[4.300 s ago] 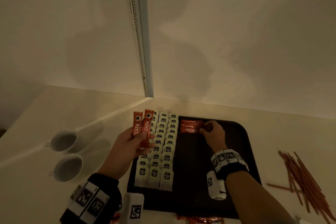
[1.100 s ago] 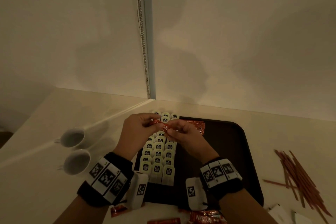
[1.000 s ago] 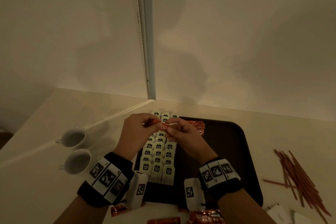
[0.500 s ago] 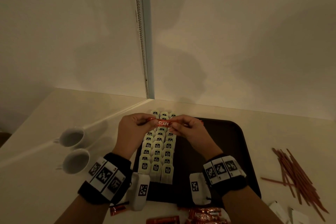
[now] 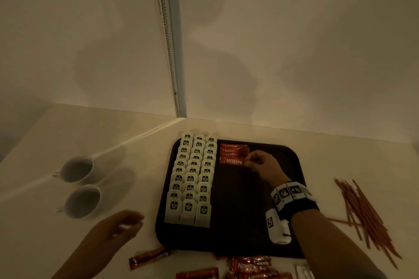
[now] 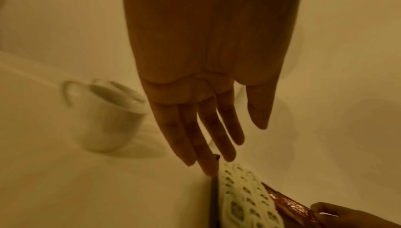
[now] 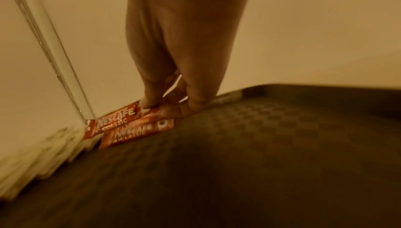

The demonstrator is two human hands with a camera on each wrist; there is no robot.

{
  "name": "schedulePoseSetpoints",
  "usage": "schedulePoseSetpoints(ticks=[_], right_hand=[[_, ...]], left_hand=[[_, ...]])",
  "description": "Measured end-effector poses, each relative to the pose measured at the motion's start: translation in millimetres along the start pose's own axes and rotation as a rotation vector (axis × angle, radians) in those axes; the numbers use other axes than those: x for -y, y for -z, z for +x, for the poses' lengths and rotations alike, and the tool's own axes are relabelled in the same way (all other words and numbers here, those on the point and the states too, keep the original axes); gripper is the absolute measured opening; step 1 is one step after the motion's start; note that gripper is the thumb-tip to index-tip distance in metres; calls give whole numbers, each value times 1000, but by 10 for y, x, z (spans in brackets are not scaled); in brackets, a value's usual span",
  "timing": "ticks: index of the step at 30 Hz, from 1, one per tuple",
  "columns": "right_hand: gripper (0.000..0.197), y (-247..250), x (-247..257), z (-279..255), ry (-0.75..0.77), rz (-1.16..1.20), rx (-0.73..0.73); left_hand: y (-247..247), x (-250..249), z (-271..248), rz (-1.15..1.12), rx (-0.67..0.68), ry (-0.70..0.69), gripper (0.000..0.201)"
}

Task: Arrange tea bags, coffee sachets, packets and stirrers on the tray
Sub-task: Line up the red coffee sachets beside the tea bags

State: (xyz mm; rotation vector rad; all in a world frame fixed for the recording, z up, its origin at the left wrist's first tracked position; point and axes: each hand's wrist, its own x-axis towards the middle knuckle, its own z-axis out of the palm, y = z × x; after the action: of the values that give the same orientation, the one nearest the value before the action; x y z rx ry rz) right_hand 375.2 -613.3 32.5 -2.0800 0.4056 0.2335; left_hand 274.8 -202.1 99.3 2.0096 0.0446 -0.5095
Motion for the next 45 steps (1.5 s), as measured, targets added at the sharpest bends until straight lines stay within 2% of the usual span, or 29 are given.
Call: schedulePoseSetpoints(ticks=[3,8,13,18,22,30,32,34,40,42,45], right_hand=[[11,-85,-55,53,-42,-77,23],[13,-194,-30,61,-58,-47,-131],[12,-266,28,93,-48,-23,-200],[13,-281,31,128,-59,-33,-220],[14,-281,-9,129,-68,-66,-230],[27,-238,21,96,-47,-92,-252],[27,-186,88,-15,17,-119,-193],[26,-134,217,-216,83,-173,-64],[34,-119,477,-1164,173,-424,480],[39,-169,436,-1507,186,-539,568],[47,-290,257,-1943,164,-777,615]], left_hand=[[40,383,-131,4,-62,168,12],[51,675,-280,-87,-173,318,15],[116,629,-303,-287,-139,463,17],[106,559,-290,-258,-147,455,14],[48,588,-316,-249,-213,415,17],[103,631,-395,-204,-243,373,17],[155,663,-428,-174,-232,377,14],[196,691,-482,-155,-196,391,13],[195,822,-725,-123,-161,345,13],[185,919,-825,-129,-156,339,13],[169,1038,-972,-123,-146,341,13]])
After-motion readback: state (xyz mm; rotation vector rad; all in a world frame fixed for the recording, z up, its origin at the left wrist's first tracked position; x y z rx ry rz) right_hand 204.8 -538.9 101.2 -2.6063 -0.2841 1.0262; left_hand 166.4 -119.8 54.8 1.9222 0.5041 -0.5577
